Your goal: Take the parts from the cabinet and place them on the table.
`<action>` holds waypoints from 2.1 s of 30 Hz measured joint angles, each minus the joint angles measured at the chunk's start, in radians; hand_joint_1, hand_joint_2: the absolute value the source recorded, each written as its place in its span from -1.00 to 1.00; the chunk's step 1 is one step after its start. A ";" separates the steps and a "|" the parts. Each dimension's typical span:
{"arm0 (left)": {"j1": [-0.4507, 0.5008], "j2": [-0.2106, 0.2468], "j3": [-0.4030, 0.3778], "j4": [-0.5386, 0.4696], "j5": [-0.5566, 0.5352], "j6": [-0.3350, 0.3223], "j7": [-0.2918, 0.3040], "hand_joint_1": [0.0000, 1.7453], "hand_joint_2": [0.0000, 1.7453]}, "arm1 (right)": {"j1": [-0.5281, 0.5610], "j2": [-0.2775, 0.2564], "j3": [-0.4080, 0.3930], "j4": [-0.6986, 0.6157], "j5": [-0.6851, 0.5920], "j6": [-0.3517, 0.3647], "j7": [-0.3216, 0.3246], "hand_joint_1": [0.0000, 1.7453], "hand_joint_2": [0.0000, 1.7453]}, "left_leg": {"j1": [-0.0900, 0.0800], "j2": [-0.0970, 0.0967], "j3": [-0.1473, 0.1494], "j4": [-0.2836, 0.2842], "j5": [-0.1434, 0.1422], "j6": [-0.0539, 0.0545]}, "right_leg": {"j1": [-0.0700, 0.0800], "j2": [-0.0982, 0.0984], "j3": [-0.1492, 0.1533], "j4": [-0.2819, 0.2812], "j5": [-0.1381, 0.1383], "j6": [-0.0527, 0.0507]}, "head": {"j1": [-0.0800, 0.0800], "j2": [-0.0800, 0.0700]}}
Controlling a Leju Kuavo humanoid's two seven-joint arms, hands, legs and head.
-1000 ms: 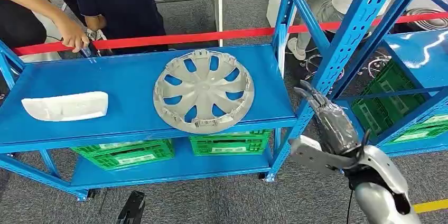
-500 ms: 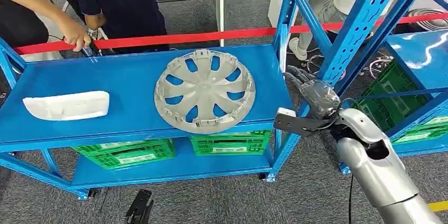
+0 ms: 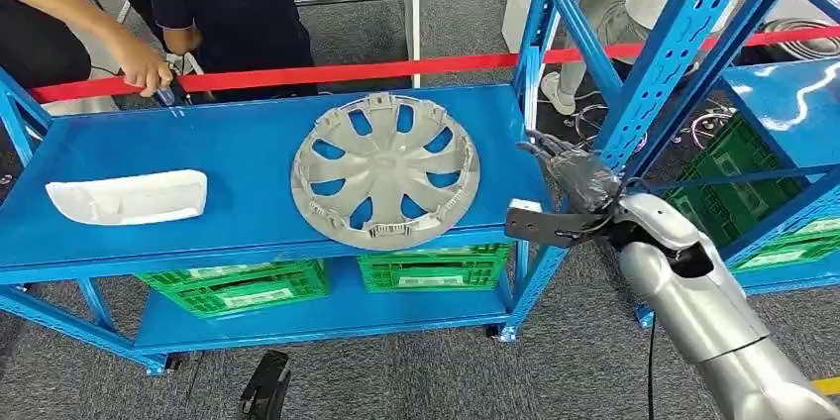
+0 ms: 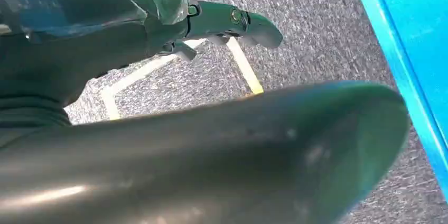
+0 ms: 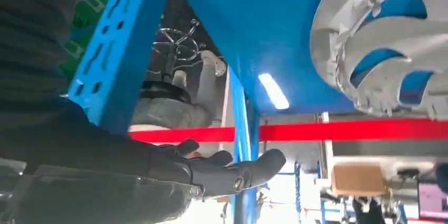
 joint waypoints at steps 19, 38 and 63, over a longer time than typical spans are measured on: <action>-0.031 0.012 0.012 0.026 -0.033 -0.001 -0.010 -1.00 -1.00 | -0.140 0.170 0.237 0.114 -0.233 0.109 -0.124 -1.00 1.00 | 0.001 0.001 0.000 0.000 0.000 0.000 | 0.001 0.002 0.002 0.000 0.001 0.001 | 0.000 0.000; -0.034 0.019 0.025 0.008 -0.048 0.007 0.024 -1.00 -1.00 | -0.149 0.190 0.391 -0.074 -0.385 0.225 -0.016 -1.00 1.00 | 0.001 0.002 0.000 0.000 0.000 0.000 | 0.001 0.002 0.002 0.000 0.001 0.001 | 0.000 0.000; -0.031 0.022 0.039 0.008 -0.053 0.007 0.054 -1.00 -1.00 | -0.228 0.215 0.539 0.239 -0.250 0.215 0.115 -1.00 1.00 | 0.001 0.001 0.000 0.000 0.000 0.000 | 0.001 0.002 0.002 0.000 0.001 0.001 | 0.000 0.000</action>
